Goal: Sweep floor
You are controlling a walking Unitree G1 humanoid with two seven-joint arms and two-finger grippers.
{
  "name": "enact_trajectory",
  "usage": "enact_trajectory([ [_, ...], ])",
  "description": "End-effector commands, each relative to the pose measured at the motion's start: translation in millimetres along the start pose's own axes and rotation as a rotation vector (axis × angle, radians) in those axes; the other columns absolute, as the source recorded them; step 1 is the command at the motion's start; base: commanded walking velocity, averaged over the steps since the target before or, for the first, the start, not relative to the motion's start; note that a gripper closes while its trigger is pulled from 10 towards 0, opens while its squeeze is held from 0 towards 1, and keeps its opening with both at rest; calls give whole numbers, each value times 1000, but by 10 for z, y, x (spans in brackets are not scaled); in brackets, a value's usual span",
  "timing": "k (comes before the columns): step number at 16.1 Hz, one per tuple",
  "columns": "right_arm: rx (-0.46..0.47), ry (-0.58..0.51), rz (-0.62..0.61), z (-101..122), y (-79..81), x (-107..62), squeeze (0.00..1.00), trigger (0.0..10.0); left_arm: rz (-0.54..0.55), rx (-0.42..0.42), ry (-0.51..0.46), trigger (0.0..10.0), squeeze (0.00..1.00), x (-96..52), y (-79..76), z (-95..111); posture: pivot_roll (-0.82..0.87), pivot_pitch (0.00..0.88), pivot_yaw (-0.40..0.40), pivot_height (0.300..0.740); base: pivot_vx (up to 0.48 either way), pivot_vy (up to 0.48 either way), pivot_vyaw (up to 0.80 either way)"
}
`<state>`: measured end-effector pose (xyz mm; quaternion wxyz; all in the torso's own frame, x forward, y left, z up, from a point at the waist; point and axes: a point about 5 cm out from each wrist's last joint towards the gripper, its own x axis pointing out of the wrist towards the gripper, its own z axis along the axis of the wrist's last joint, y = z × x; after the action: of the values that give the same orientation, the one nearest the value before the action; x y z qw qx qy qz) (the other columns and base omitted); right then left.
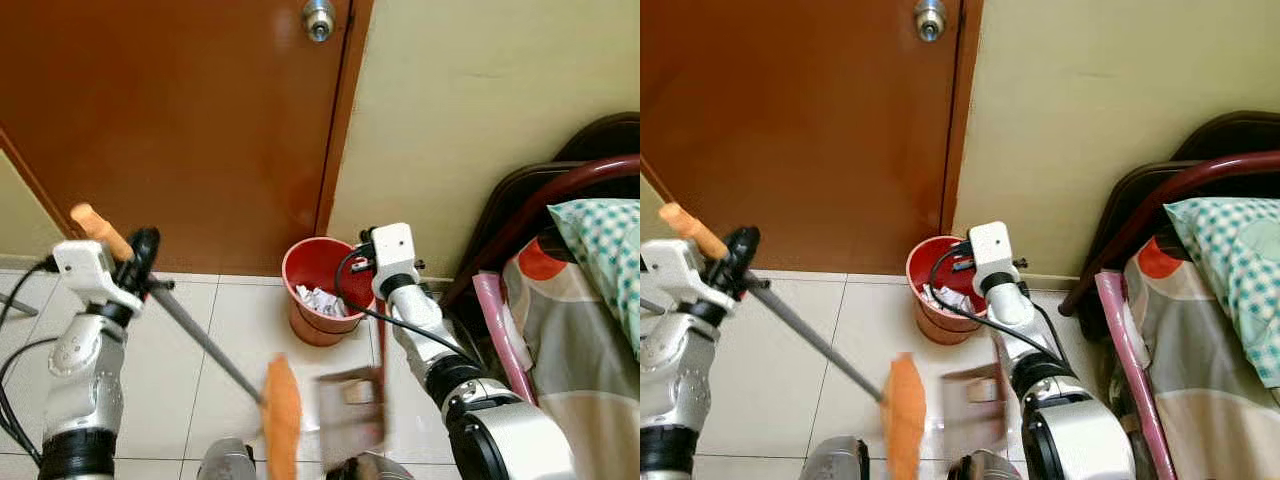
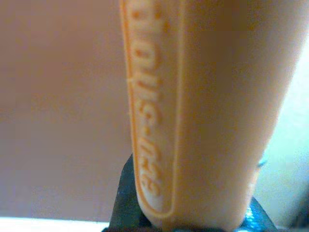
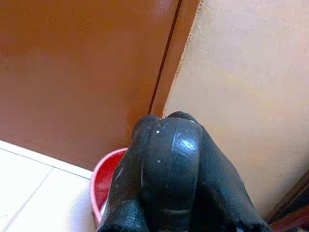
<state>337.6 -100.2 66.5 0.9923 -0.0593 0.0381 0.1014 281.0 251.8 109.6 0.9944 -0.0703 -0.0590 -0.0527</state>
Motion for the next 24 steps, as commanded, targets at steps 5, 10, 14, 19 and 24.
enact_trajectory([
  [5,134,-157,49,319,-244,56,0,10000,30,221,-20,10000,0,-79,152,87,116,0,-56,740,0,0,0],
  [10,256,-288,108,775,-230,136,0,10000,182,332,71,10000,0,-264,404,-147,97,0,-61,740,0,0,0],
  [14,359,-375,147,1183,-135,196,0,10000,193,330,96,10000,0,-294,349,-291,93,0,-70,740,0,0,0],
  [19,415,-532,146,1902,-315,208,0,10000,170,287,104,10000,0,-255,163,-468,78,0,-82,740,0,0,0],
  [24,148,-734,84,2458,-720,52,0,10000,149,277,104,10000,0,-219,103,-512,69,0,-79,740,0,0,0],
])
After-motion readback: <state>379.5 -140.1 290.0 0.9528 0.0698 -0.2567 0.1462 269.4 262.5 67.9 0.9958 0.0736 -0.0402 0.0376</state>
